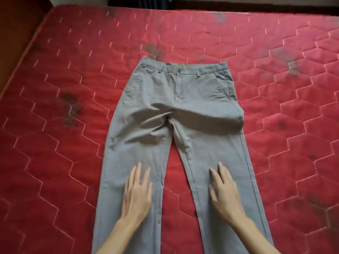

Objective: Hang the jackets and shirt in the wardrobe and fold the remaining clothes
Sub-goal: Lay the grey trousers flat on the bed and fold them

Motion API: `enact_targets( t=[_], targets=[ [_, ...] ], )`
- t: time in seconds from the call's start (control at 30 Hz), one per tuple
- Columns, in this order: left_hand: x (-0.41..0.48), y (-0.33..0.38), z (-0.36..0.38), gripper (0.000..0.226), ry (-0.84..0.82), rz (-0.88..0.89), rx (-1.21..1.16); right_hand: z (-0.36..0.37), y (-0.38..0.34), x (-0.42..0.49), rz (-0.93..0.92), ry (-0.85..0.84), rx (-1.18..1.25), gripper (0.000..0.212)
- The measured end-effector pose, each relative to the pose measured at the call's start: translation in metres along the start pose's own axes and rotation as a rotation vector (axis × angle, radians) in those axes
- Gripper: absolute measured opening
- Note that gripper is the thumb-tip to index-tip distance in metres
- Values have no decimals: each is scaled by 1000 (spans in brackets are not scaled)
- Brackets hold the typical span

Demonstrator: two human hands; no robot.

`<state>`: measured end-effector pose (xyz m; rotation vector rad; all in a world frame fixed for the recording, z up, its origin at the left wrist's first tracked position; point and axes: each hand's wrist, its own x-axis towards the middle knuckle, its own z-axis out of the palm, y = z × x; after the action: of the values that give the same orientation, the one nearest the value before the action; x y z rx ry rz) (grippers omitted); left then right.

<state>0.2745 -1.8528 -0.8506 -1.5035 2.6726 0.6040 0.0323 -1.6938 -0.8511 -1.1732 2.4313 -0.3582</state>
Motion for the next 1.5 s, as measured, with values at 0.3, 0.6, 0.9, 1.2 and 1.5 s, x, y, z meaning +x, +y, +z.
enact_targets(
  t=[0.3,0.6,0.9,1.2,1.5],
  targets=[
    [-128,12,45,61,-2,11,106,36,23,-94,-14,-4,-164,64],
    [-268,22,65,69,-74,-21,137,45,58,-217,-10,-64,-169,66],
    [-392,16,72,64,-105,-83,198,65,78,-389,-234,-143,-118,74],
    [-423,15,73,51,-5,-31,214,73,54,-425,-11,-21,-222,34],
    [-501,13,50,38,-59,72,167,63,39,-492,104,-116,-152,24]
  ],
)
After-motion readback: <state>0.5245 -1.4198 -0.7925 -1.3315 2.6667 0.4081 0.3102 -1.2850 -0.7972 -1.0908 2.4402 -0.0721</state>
